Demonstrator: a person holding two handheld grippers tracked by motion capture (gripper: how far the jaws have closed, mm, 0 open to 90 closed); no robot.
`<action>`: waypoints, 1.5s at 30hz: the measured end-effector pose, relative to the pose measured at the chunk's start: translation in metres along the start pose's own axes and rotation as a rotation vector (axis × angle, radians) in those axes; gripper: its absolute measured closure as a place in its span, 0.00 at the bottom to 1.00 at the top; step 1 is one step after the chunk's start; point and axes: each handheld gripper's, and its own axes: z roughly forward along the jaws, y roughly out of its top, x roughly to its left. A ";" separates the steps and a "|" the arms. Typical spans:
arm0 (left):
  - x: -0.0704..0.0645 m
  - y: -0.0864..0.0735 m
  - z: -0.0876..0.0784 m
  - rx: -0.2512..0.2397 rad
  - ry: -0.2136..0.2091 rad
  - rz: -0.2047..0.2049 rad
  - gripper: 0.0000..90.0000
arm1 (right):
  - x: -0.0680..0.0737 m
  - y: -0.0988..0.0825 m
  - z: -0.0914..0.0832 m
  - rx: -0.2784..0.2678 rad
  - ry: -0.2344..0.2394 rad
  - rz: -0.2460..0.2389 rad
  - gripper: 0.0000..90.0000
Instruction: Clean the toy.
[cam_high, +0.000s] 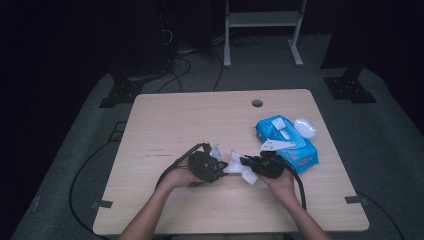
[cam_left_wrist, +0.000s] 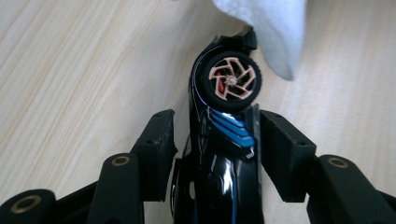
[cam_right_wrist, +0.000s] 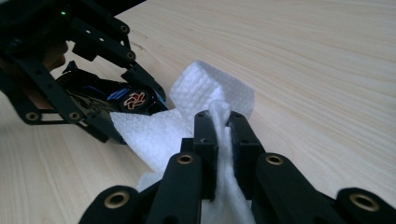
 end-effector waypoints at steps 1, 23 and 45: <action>0.000 0.001 0.000 0.003 0.011 0.014 0.60 | 0.000 0.000 0.001 0.000 0.003 -0.004 0.93; -0.013 0.005 -0.031 -0.289 0.007 0.047 0.70 | 0.022 0.025 -0.023 -0.111 0.051 -0.078 0.93; -0.015 0.003 -0.036 -0.380 -0.007 0.029 0.70 | 0.018 0.025 -0.031 -0.143 0.066 -0.054 0.93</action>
